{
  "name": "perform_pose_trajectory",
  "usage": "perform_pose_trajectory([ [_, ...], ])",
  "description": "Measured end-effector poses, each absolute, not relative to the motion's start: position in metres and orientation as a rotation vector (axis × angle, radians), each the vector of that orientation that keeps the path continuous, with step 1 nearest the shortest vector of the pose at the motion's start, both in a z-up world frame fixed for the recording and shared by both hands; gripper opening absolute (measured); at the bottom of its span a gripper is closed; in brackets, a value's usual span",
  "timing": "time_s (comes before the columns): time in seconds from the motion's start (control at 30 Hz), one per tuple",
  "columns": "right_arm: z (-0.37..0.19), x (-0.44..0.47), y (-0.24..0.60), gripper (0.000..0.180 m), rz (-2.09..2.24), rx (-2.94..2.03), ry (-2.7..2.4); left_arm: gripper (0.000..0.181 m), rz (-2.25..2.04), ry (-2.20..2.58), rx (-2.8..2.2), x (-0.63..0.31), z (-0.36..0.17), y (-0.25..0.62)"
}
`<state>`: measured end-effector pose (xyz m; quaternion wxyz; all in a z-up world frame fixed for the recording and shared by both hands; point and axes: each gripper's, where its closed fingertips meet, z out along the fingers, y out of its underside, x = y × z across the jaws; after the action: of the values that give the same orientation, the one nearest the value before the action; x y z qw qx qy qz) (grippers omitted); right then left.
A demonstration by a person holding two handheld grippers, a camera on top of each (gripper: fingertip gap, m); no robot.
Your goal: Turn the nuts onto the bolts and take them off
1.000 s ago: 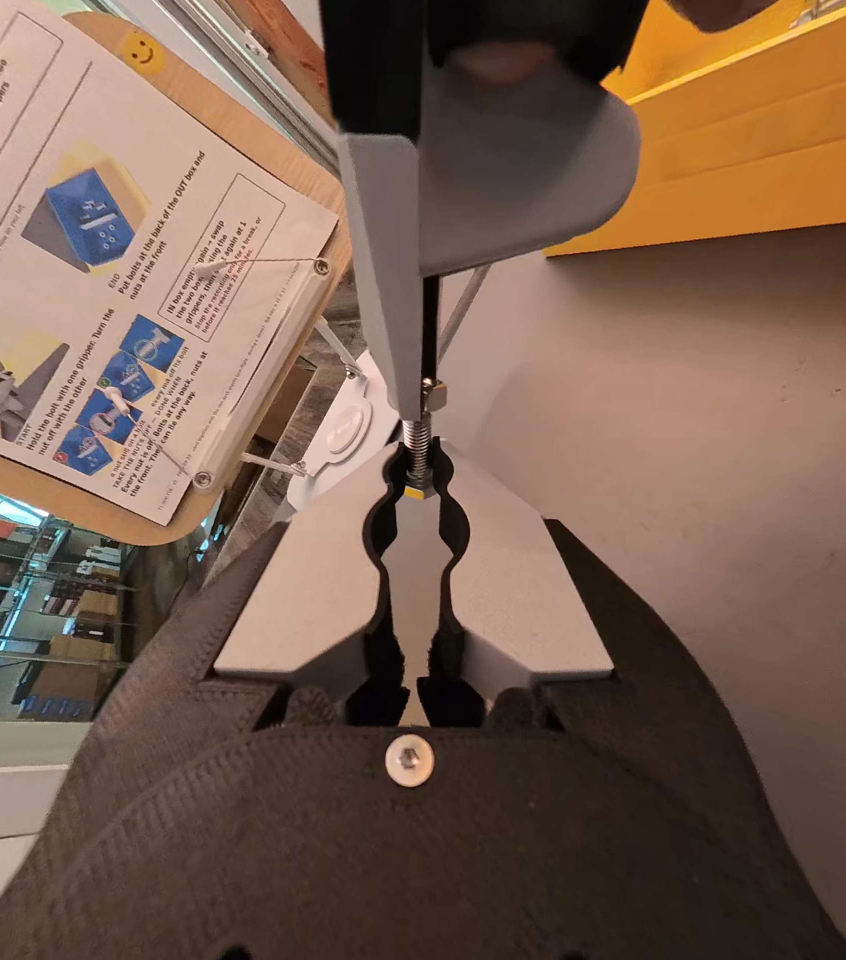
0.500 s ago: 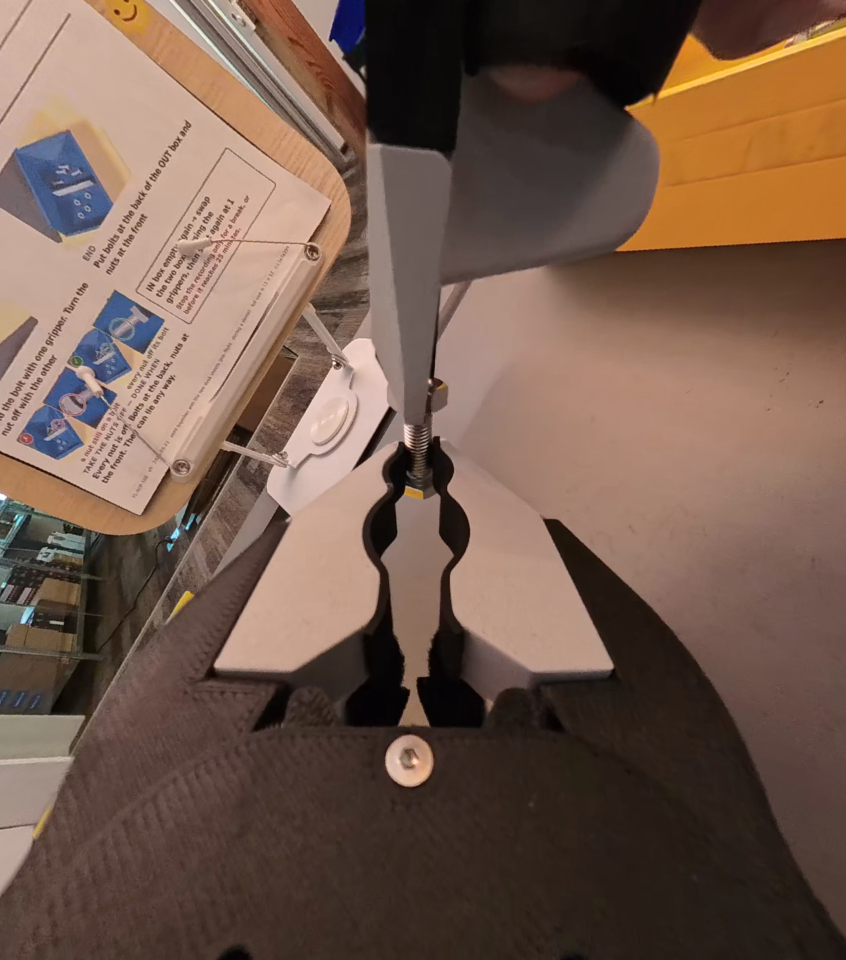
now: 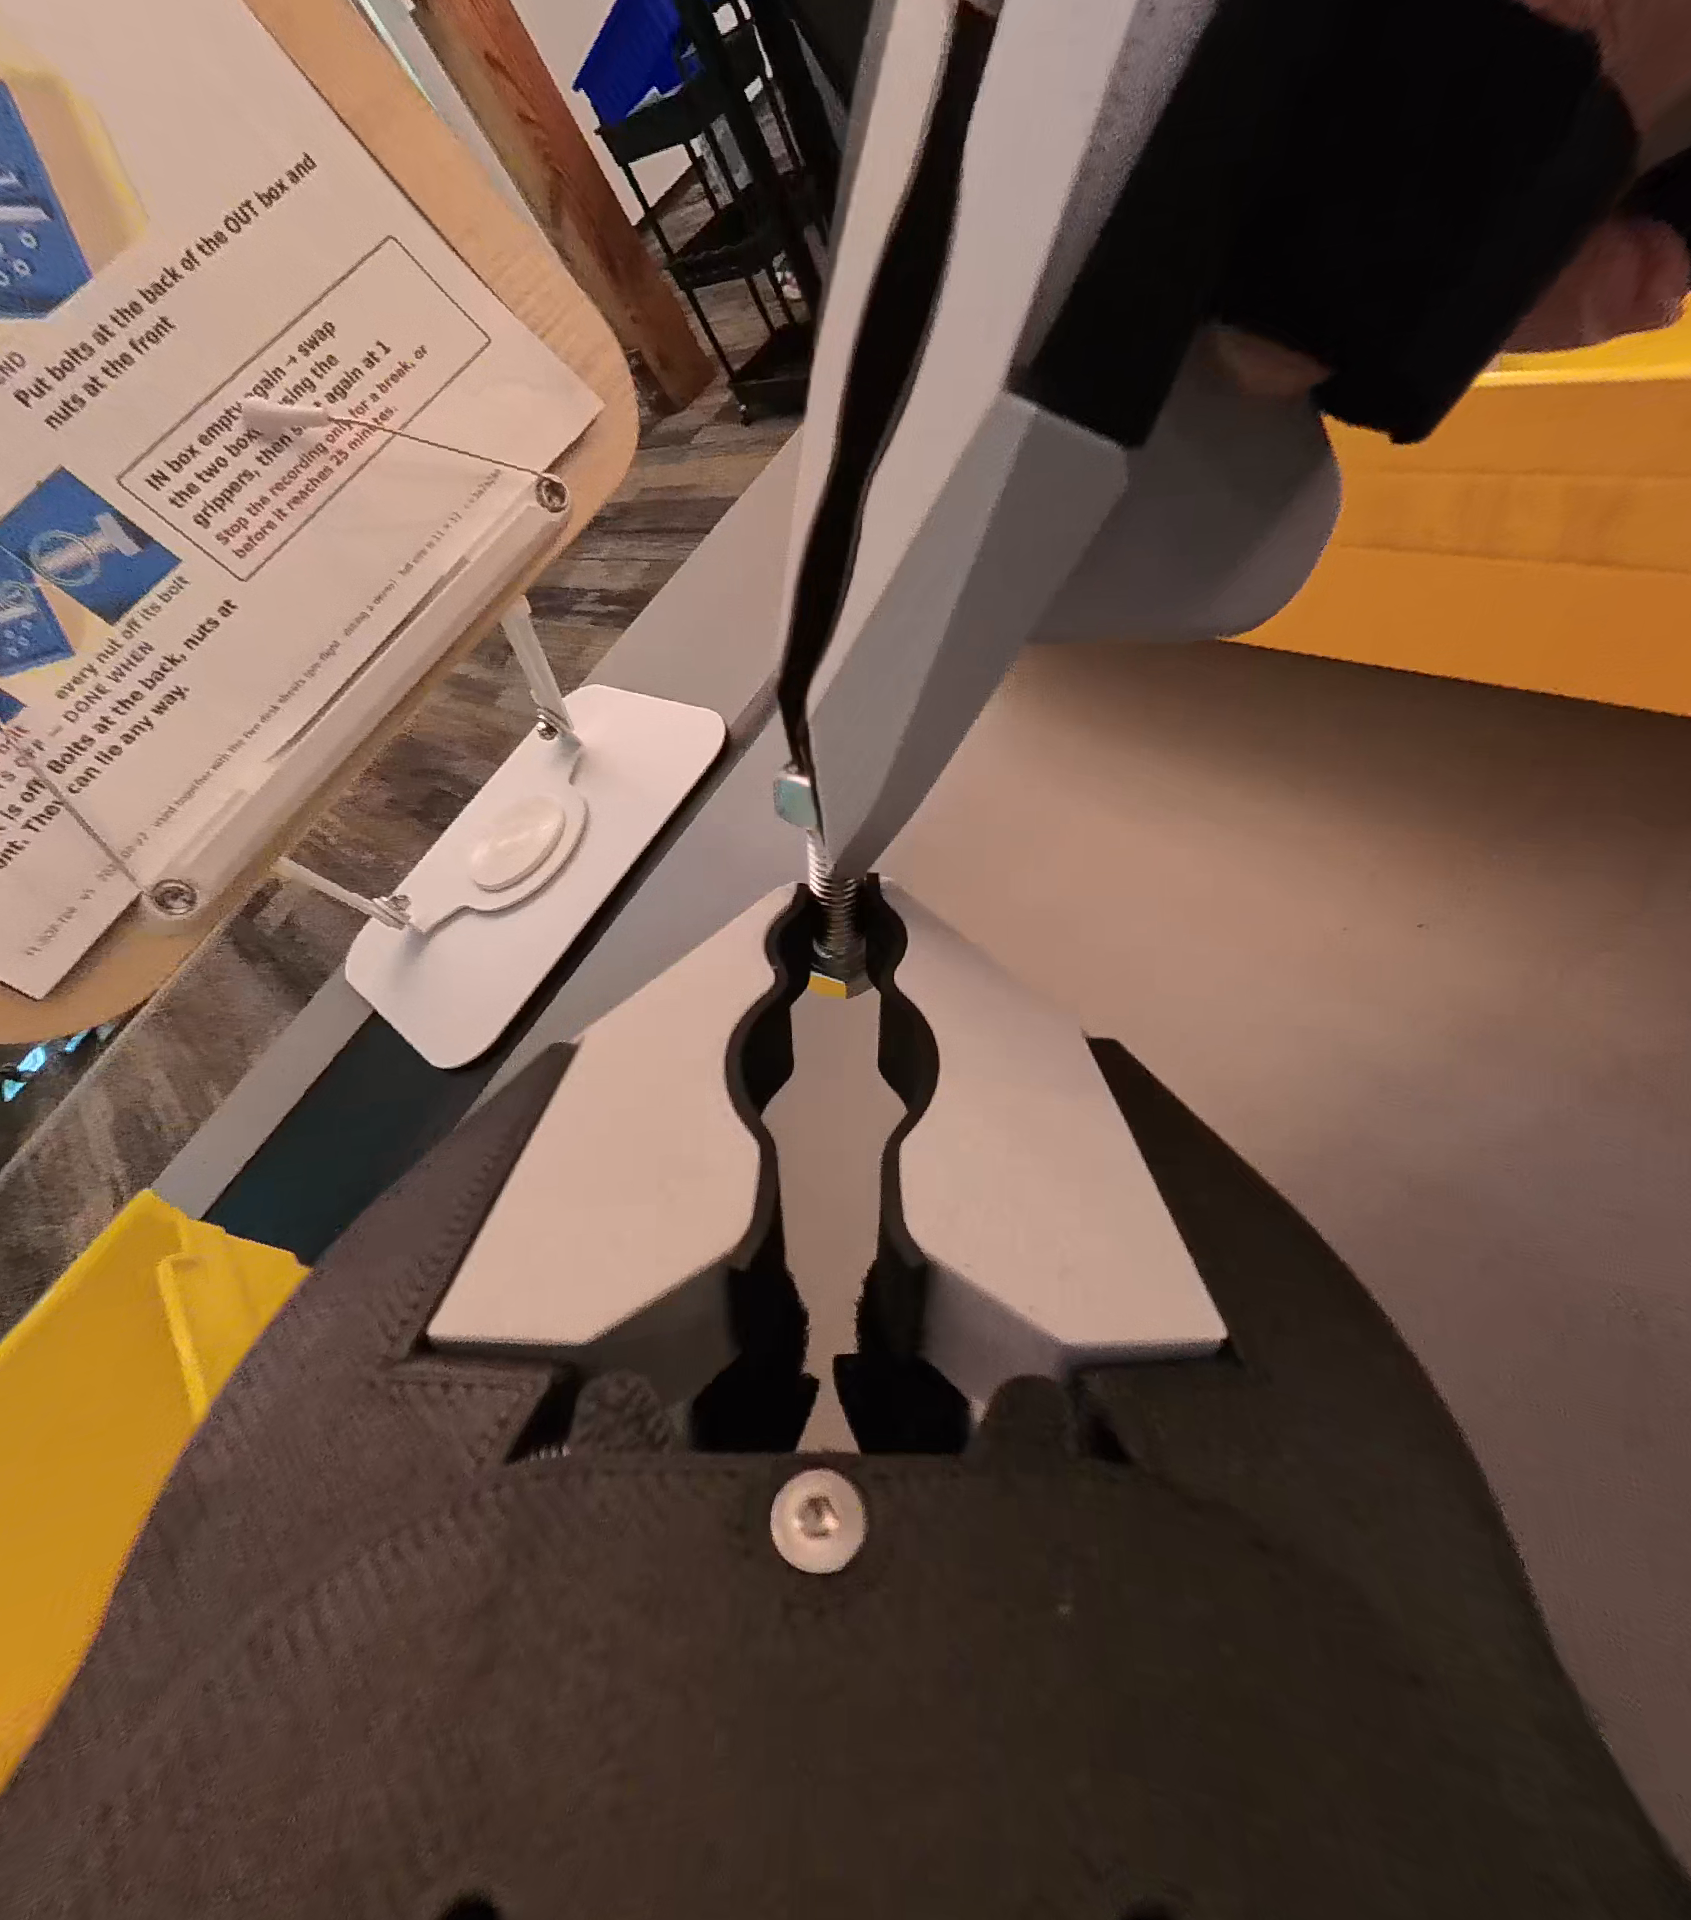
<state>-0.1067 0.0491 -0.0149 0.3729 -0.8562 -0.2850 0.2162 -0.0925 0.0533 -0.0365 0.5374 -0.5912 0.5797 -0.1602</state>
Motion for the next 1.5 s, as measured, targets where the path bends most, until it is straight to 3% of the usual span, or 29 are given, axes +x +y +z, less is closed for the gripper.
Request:
perform_pose_trajectory([
  [0.5,-0.003,-0.107,0.05,0.026,0.579,-2.123,-0.758,0.008,-0.539,1.33,-1.424,-0.092,-0.026,0.049],
  [0.87,0.091,-0.114,0.025,0.062,0.649,-1.395,-0.933,0.008,-0.964,1.181,-1.409,-0.107,0.031,0.033],
  [1.13,0.118,-0.137,-0.004,0.042,0.993,-1.256,-0.86,0.007,-1.256,1.108,-1.309,-0.124,0.089,0.001],
  [1.5,0.126,-0.141,-0.006,0.03,1.081,-1.197,-0.765,0.008,-1.248,1.123,-1.29,-0.123,0.099,-0.013],
])
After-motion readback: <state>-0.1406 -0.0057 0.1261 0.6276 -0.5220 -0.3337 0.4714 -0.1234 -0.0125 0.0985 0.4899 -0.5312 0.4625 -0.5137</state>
